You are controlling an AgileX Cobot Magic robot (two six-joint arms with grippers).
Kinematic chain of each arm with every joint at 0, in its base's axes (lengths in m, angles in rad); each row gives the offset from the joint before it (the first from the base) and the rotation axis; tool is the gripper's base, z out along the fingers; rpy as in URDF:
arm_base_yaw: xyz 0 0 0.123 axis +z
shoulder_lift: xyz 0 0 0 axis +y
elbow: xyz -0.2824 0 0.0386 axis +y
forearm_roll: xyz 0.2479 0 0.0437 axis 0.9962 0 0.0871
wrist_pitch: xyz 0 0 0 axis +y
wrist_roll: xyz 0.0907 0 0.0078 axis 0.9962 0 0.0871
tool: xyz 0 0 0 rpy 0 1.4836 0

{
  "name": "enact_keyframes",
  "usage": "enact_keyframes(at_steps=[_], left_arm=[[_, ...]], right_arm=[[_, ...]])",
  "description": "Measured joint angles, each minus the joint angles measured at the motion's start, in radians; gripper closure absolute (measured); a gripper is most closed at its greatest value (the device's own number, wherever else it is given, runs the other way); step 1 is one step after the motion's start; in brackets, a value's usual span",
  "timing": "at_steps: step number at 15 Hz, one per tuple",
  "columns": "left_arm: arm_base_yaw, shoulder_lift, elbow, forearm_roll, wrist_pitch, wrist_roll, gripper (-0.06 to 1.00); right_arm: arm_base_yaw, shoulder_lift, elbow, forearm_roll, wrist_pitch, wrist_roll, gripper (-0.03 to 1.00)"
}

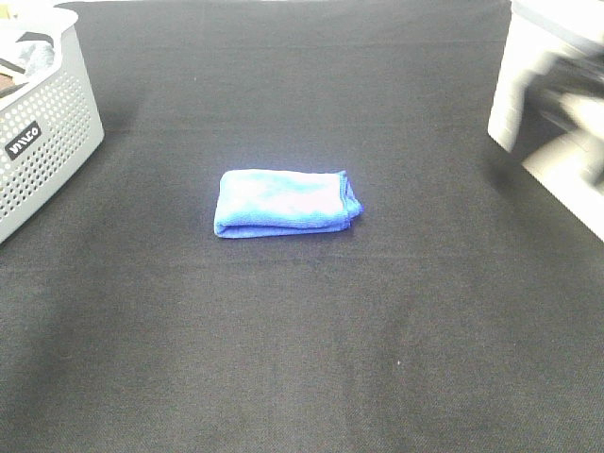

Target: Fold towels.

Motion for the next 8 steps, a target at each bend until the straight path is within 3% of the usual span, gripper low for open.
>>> enact_keyframes(at_steps=[8], left_arm=[[0.0, -0.778, 0.457, 0.0, -0.004, 0.072, 0.23]], right_arm=[[0.0, -0.77, 0.415, -0.105, -0.081, -0.001, 0.04]])
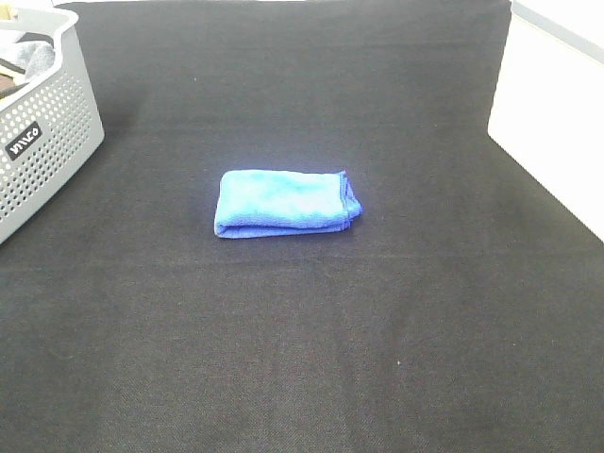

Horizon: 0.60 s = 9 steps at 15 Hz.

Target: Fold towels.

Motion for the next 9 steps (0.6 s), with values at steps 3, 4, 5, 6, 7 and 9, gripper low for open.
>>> enact_keyframes(at_steps=[3, 4, 5, 6, 7, 9], left_arm=[[0.0, -0.142, 0.114, -0.001, -0.043, 0.054, 0.23], [0.0, -0.151, 0.128, -0.003, -0.07, 0.061, 0.23], [0.0, -0.151, 0.134, -0.011, -0.119, 0.066, 0.23], [0.0, -0.151, 0.142, -0.014, -0.148, 0.07, 0.23], [0.0, -0.151, 0.148, -0.014, -0.153, 0.077, 0.23], [0.0, -0.151, 0.162, -0.017, -0.149, 0.102, 0.23]], right_arm=[[0.001, -0.195, 0.089, -0.025, -0.045, 0.0, 0.04], [0.001, -0.237, 0.114, -0.025, -0.054, -0.001, 0.04], [0.001, -0.275, 0.137, -0.026, -0.06, -0.007, 0.04], [0.001, -0.298, 0.156, -0.026, -0.058, -0.022, 0.04], [0.001, -0.31, 0.166, -0.029, -0.056, -0.029, 0.04], [0.001, -0.312, 0.167, -0.032, -0.053, -0.031, 0.04]])
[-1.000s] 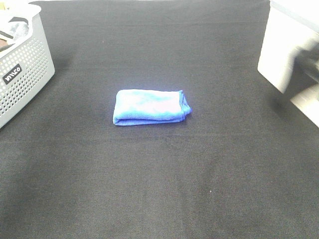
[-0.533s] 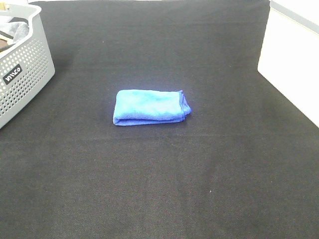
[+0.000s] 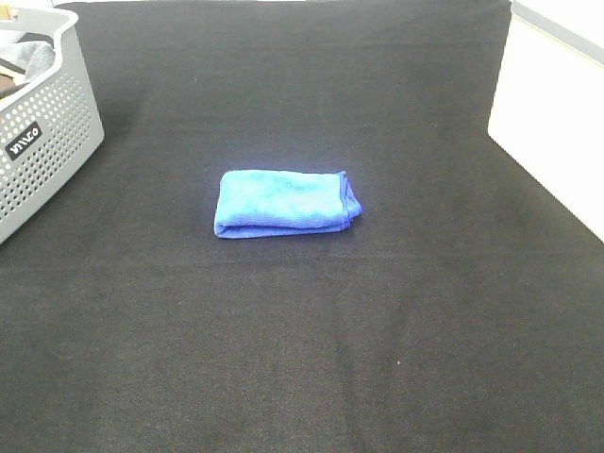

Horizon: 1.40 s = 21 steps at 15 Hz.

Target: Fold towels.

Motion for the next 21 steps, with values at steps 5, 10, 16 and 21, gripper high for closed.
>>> enact_keyframes(at_steps=[5, 10, 16, 21], left_arm=[[0.0, 0.0, 0.0, -0.004, -0.001, 0.006, 0.23], [0.0, 0.0, 0.0, -0.004, -0.001, 0.006, 0.23], [0.113, 0.0, 0.0, -0.005, -0.001, 0.006, 0.23], [0.246, -0.067, 0.0, -0.005, -0.001, 0.006, 0.23]], right_arm=[[0.0, 0.0, 0.0, 0.001, 0.0, -0.001, 0.04], [0.0, 0.0, 0.0, 0.003, 0.0, -0.002, 0.04], [0.0, 0.0, 0.0, 0.004, 0.0, -0.004, 0.04], [-0.167, -0.042, 0.002, 0.019, 0.0, -0.005, 0.04]])
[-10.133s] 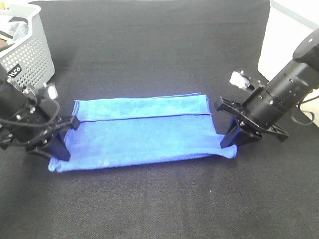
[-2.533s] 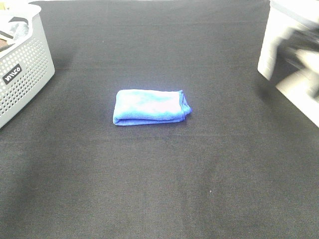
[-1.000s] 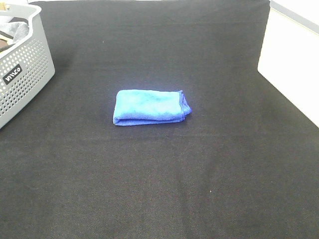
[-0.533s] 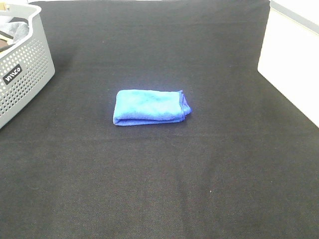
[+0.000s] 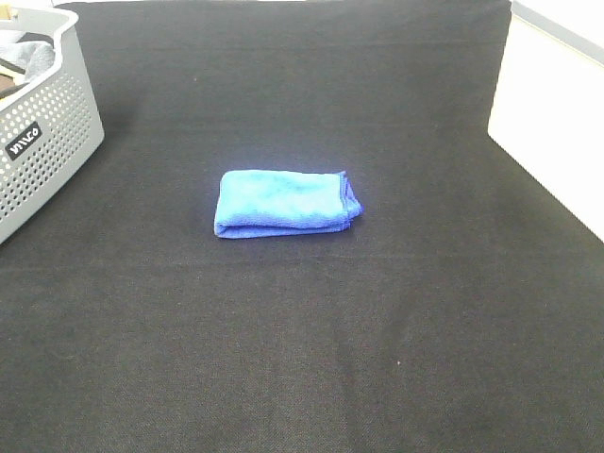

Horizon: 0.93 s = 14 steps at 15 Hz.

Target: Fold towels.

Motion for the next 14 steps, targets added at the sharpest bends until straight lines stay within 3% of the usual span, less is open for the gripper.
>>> enact_keyframes(at_steps=[7, 14], left_arm=[[0.0, -0.021, 0.0, 0.0, 0.0, 0.0, 0.23], [0.0, -0.021, 0.0, 0.0, 0.0, 0.0, 0.23]], right_arm=[[-0.029, -0.156, 0.0, 0.004, 0.001, 0.0, 0.04], [-0.029, -0.16, 0.0, 0.004, 0.001, 0.0, 0.04]])
